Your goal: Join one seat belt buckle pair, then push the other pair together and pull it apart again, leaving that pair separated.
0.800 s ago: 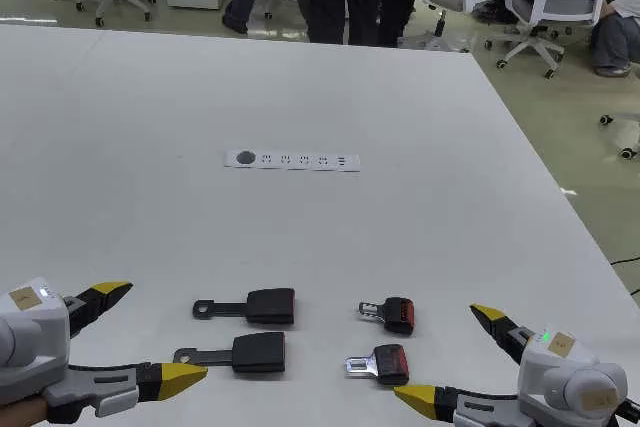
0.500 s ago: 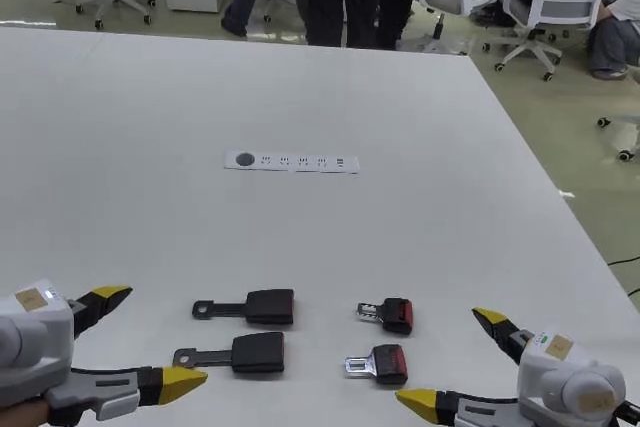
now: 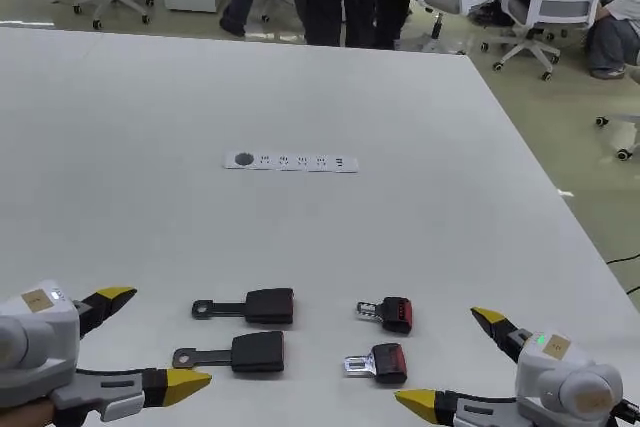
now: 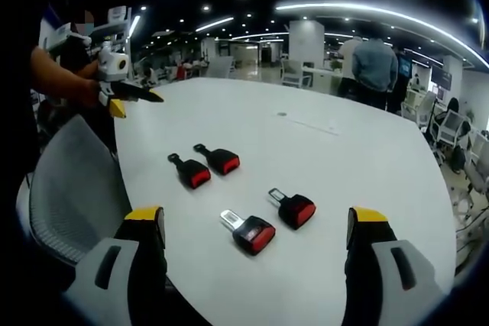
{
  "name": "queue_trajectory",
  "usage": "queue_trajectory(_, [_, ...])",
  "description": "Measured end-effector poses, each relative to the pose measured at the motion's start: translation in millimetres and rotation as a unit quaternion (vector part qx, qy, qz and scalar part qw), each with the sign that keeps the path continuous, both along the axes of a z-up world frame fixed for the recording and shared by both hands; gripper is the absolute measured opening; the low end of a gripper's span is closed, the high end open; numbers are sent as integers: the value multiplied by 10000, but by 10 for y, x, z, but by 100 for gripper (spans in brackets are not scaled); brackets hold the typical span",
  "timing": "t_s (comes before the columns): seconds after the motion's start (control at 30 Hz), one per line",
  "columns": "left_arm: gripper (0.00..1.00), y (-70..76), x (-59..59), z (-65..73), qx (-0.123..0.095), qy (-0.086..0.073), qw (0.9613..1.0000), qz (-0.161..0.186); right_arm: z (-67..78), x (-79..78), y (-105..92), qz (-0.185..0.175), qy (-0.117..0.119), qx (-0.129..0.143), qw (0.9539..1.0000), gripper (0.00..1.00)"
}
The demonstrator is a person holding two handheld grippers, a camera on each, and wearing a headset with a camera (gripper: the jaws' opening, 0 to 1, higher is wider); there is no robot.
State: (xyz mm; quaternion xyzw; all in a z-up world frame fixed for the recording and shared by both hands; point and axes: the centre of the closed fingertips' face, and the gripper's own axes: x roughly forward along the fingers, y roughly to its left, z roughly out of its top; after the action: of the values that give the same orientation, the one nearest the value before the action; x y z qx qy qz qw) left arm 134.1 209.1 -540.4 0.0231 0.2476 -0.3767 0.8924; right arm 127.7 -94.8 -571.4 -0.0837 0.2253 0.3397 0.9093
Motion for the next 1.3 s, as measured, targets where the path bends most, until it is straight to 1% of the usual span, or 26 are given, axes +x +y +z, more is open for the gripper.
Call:
queue_trajectory(0.17, [100,-8,13,12,-11,-1,10000,9,-3,-19,7,9,23,-6,10000,99])
queue_trajectory(0.53, [100,-34,-21,12,7,0,10000,-37,6,-6,5,-40,-4,24,10000,99])
queue_trajectory(0.73, [100,-10,-30,-20,78,2,10000,-58,9,-23,-4,-24,1,5,10000,99])
queue_trajectory(0.87, [100,21,-26,-42,67,11,10000,-45,9,-33,-13,-35,-2,7,10000,99])
queue_trajectory(1.07, [100,-12,-54,-13,61,21,10000,-31,11,-45,-15,-34,0,-15,10000,99])
queue_trajectory(1.17, [100,-63,-71,-1,63,27,10000,-40,-2,-47,-30,-49,2,-35,10000,99])
queue_trajectory(1.3, [100,-73,-73,-3,59,37,10000,-69,-14,-59,-39,-35,17,-55,10000,99])
